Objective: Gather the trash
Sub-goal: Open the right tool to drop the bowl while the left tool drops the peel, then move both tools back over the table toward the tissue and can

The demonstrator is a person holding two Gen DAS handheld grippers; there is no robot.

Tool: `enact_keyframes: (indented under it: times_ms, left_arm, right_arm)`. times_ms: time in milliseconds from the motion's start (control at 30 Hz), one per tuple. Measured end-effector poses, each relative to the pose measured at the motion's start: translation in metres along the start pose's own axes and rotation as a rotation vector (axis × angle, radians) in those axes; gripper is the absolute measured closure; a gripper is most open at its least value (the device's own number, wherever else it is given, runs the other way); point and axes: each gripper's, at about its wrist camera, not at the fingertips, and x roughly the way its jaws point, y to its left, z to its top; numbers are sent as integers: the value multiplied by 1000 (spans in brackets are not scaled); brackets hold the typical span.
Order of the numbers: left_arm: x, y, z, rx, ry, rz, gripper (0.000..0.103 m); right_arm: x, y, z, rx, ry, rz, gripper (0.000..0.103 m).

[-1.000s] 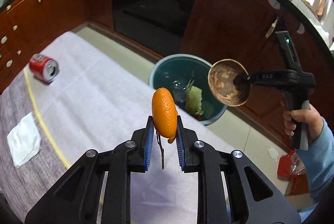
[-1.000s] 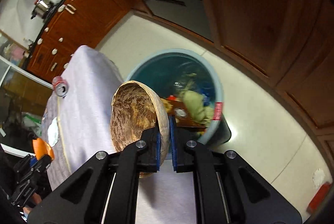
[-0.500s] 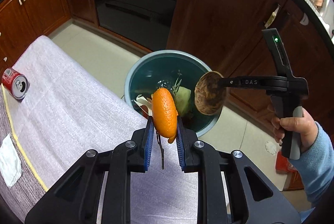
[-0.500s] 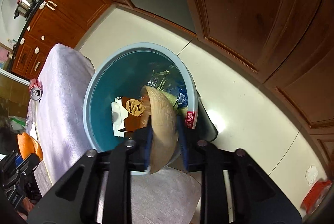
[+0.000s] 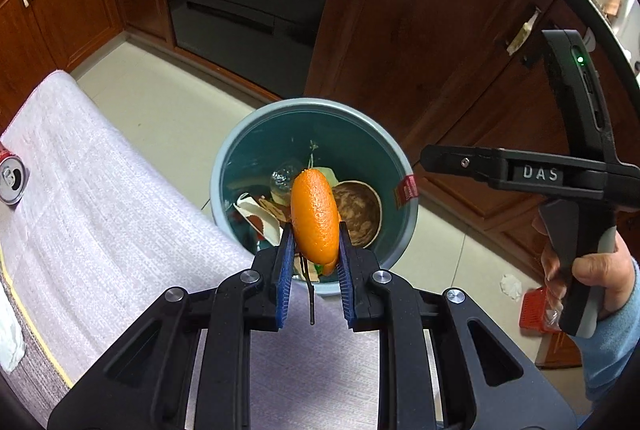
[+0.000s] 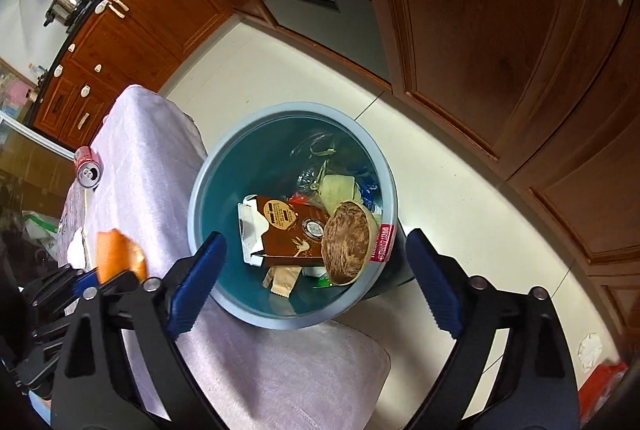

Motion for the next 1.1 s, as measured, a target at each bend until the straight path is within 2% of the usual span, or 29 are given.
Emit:
enact_keyframes:
  times_ms: [67, 333, 367, 400, 467, 633, 700, 800, 1100]
  left_arm:
    - [4, -4, 2, 5, 0, -1, 82]
    - [17, -5, 14, 8, 15, 0, 81]
    - [19, -6, 16, 7, 18, 0, 76]
    - [20, -5, 17, 3, 17, -8, 58]
    - [15, -6, 14, 0, -7, 5, 38]
    - [9, -4, 14, -6, -14, 10, 24]
    - [5, -2, 11, -12, -14, 15, 14]
    - [-3, 2, 7, -21, -32, 25, 7]
    - [-26, 15, -6, -56, -61, 34, 5]
  right_arm:
    - [-2, 4, 0, -11, 5, -4, 10]
    - [-8, 4, -1, -1, 13, -17, 10]
    - [-9, 4, -2, -1, 13, -20, 10]
    - [-10, 4, -2, -2, 12, -23, 10]
    - [-11, 5, -3, -1, 11, -25, 10]
    - [-11, 9, -3, 3, 17, -23, 10]
    - [-10, 11, -3, 4, 19, -24, 10]
    - [-9, 17, -3, -1, 24, -15, 10]
    - [-13, 34, -11, -17, 34, -14, 10]
